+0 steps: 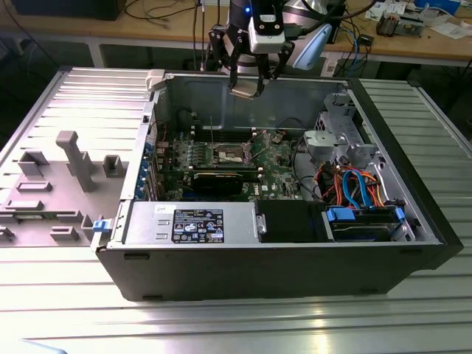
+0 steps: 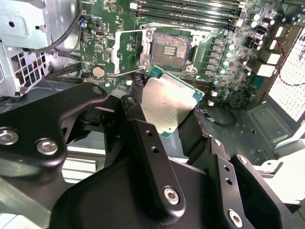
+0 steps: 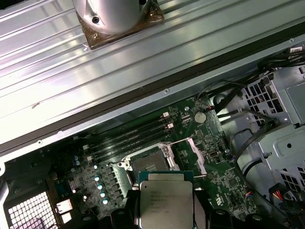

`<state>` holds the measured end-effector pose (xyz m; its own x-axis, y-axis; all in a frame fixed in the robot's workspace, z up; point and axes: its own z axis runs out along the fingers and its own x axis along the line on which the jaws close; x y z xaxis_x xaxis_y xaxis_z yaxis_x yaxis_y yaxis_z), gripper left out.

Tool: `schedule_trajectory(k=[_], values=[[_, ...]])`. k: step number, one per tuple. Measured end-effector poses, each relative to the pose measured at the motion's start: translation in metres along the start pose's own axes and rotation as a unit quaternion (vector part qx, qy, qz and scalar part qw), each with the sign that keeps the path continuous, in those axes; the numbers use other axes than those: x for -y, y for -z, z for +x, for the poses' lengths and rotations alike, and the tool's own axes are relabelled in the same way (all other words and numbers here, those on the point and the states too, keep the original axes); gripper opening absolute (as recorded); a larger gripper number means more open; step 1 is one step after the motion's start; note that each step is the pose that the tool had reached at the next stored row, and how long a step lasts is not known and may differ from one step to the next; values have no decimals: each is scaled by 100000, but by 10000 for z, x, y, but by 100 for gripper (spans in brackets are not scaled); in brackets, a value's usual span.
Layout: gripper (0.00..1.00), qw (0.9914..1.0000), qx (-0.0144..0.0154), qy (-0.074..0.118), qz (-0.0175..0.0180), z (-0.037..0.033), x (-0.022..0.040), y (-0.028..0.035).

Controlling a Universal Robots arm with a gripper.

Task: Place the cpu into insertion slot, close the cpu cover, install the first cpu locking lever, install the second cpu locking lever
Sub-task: 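Place the cpu into insertion slot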

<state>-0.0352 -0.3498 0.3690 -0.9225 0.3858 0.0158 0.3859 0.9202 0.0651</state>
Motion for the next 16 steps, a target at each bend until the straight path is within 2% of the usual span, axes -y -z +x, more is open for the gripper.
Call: schedule_trajectory(k=[1,7,16], values=[[54,99995,69,-973,5,0,0,-2],[54,99930,250,-3737,-35,0,1,-8],[54,99808,422,-6184,-47,-1,1,-13]])
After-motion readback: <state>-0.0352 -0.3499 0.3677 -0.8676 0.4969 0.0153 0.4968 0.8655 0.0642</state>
